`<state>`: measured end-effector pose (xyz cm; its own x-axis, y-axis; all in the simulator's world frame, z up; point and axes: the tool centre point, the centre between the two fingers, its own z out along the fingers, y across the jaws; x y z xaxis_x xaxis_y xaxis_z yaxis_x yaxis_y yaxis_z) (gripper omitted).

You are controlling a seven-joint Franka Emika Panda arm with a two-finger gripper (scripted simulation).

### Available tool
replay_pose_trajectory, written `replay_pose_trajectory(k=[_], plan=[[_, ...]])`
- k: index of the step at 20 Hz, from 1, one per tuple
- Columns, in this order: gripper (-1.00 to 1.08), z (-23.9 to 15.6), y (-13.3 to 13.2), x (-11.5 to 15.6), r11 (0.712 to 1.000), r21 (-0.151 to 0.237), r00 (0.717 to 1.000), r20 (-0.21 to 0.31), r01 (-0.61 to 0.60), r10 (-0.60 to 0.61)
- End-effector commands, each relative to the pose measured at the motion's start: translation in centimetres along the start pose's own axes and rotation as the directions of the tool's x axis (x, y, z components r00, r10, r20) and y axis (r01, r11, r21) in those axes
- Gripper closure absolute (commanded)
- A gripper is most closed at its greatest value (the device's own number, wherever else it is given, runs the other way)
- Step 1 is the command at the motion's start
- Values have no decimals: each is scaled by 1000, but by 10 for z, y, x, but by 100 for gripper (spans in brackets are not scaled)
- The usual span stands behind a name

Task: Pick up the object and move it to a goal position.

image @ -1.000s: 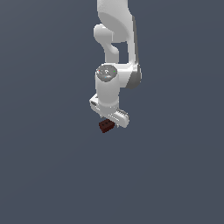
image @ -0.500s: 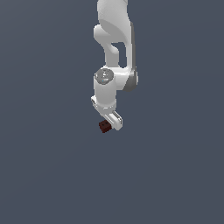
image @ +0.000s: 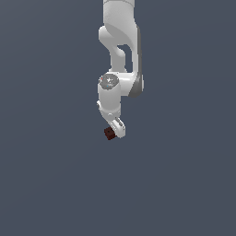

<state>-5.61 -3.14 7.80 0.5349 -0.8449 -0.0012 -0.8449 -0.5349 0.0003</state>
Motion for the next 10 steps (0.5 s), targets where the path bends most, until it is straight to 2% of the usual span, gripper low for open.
replay_pose_trajectory(k=[1, 10], plan=[[-92, 1, 1, 0, 1000, 0, 1000, -1, -12, 12], [-92, 17, 1, 0, 1000, 0, 1000, -1, -10, 10]])
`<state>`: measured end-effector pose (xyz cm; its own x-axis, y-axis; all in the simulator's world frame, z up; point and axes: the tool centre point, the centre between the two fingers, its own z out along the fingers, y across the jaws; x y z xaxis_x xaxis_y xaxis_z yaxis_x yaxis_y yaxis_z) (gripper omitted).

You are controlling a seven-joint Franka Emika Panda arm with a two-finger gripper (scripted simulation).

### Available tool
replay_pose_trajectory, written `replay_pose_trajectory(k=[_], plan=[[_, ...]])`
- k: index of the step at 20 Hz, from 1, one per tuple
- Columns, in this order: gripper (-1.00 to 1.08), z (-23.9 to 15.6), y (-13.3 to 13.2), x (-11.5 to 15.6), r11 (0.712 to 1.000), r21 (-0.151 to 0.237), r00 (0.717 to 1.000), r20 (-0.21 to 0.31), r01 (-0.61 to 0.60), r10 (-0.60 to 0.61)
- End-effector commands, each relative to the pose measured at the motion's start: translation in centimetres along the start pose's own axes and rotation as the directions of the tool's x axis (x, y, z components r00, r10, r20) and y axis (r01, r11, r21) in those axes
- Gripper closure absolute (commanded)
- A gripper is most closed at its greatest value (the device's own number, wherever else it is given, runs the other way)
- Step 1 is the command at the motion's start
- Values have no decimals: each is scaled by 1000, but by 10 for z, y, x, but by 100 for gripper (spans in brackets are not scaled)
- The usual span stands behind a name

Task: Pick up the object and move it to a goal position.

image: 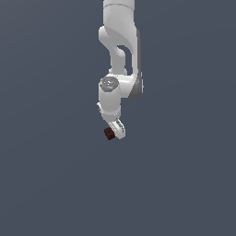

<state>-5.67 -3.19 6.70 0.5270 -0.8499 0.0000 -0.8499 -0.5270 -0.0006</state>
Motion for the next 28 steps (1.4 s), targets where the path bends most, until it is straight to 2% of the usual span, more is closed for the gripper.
replay_pose_trajectory(k=[1, 11, 12, 28], plan=[[-92, 10, 1, 0, 1000, -1, 1000, 0, -1, 1], [-92, 40, 1, 0, 1000, -1, 1000, 0, -4, 4], [108, 40, 1, 0, 1000, -1, 1000, 0, -4, 4], [108, 31, 2, 0, 1000, 1, 1000, 0, -4, 4]])
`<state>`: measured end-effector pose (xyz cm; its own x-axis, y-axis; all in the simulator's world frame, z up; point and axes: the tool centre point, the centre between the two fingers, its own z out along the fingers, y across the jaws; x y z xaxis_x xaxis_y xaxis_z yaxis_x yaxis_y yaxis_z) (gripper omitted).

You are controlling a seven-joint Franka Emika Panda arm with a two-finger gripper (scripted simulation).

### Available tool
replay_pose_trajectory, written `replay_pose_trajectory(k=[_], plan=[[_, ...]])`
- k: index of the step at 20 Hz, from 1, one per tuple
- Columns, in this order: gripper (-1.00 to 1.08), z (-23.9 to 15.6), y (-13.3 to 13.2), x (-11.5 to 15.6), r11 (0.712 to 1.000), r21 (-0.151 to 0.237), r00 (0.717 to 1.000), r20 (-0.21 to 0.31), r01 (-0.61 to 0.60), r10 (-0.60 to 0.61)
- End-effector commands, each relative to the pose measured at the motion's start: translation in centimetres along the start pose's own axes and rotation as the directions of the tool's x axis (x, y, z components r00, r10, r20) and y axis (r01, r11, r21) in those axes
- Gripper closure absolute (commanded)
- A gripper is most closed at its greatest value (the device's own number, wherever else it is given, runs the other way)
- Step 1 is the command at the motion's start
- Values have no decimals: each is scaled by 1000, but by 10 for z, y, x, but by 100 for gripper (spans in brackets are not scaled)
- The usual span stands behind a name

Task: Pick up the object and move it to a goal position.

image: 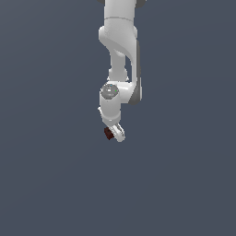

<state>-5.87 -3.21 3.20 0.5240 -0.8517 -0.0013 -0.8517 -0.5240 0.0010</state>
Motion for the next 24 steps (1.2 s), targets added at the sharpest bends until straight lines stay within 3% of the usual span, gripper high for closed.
replay_pose_trajectory(k=[1, 11, 24], plan=[[108, -7, 0, 0, 1000, 2, 1000, -1, 0, 0], [108, -66, 11, 1, 1000, 3, 1000, 0, -1, 1], [108, -202, 35, 4, 1000, 1, 1000, -1, -3, 3]])
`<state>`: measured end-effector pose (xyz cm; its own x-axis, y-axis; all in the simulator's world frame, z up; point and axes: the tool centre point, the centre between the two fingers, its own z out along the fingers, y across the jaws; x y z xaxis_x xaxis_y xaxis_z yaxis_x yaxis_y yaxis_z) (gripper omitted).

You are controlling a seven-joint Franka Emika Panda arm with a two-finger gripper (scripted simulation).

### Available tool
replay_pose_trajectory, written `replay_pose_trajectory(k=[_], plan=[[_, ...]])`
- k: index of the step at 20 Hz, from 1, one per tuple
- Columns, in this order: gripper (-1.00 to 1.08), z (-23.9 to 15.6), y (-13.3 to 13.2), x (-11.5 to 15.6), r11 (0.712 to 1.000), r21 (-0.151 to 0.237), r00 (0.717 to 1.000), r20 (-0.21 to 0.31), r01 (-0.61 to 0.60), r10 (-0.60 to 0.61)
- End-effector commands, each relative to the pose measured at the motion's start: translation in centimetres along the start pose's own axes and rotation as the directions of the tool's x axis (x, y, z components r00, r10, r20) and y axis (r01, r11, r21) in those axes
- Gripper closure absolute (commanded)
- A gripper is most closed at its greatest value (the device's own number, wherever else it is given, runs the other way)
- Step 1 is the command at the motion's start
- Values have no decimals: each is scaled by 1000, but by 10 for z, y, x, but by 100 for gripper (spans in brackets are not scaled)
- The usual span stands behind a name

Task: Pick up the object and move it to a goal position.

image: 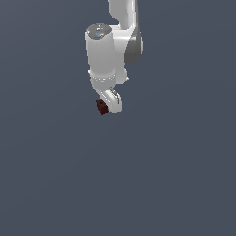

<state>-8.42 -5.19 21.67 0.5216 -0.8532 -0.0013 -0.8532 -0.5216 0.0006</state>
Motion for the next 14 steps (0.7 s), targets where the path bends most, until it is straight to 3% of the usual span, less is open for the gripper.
replay_pose_trajectory(k=[1, 14], plan=[[108, -28, 5, 1, 1000, 0, 1000, -1, 0, 0], [108, -163, 26, 4, 1000, 0, 1000, -2, 0, 0]])
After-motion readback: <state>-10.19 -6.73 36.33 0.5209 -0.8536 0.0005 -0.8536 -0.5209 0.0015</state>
